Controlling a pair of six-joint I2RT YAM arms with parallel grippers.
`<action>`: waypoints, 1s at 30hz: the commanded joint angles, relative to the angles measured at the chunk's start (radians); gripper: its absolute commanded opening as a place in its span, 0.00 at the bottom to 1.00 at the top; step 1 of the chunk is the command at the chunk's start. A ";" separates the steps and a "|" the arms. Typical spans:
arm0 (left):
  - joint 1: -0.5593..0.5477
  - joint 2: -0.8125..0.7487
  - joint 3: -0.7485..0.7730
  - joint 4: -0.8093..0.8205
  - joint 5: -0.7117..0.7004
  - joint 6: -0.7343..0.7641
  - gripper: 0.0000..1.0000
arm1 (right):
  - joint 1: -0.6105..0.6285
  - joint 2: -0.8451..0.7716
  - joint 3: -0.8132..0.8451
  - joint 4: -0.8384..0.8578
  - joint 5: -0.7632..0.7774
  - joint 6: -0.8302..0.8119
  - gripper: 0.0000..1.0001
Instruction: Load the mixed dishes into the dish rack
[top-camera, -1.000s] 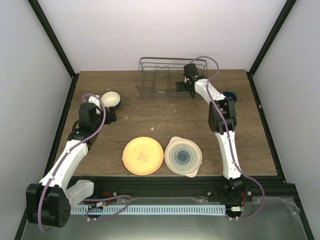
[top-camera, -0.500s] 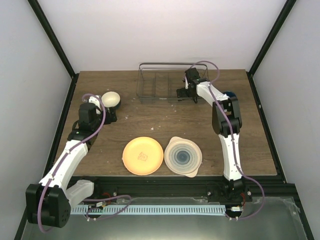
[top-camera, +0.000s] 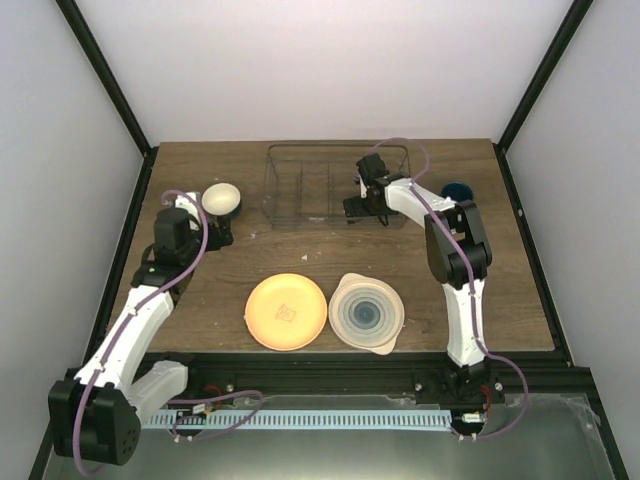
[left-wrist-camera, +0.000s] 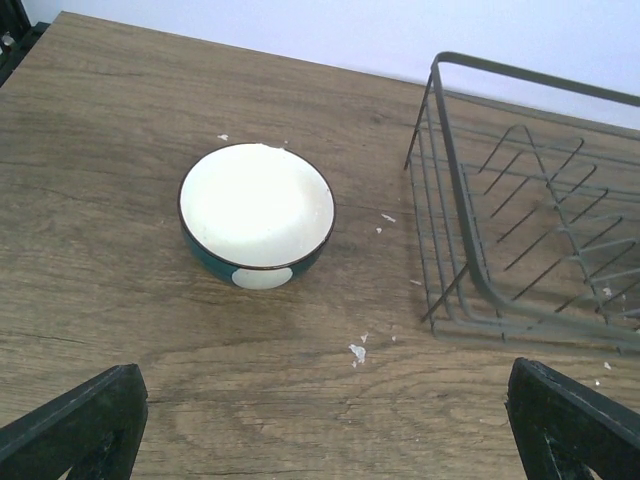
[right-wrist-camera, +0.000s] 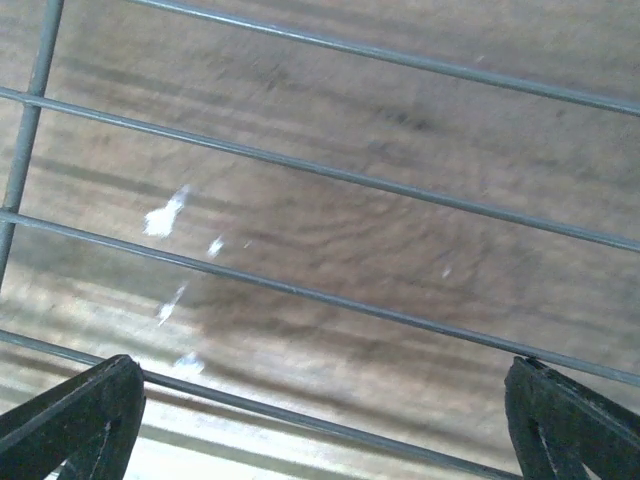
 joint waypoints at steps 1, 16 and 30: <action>-0.003 -0.034 0.020 -0.020 0.009 -0.013 1.00 | 0.054 -0.081 -0.065 0.016 -0.016 0.028 1.00; -0.005 -0.076 0.023 -0.053 0.016 -0.023 1.00 | 0.109 -0.265 -0.312 0.046 0.034 0.176 1.00; -0.007 -0.101 0.016 -0.076 0.008 -0.025 1.00 | 0.131 -0.266 -0.340 0.093 0.079 0.206 1.00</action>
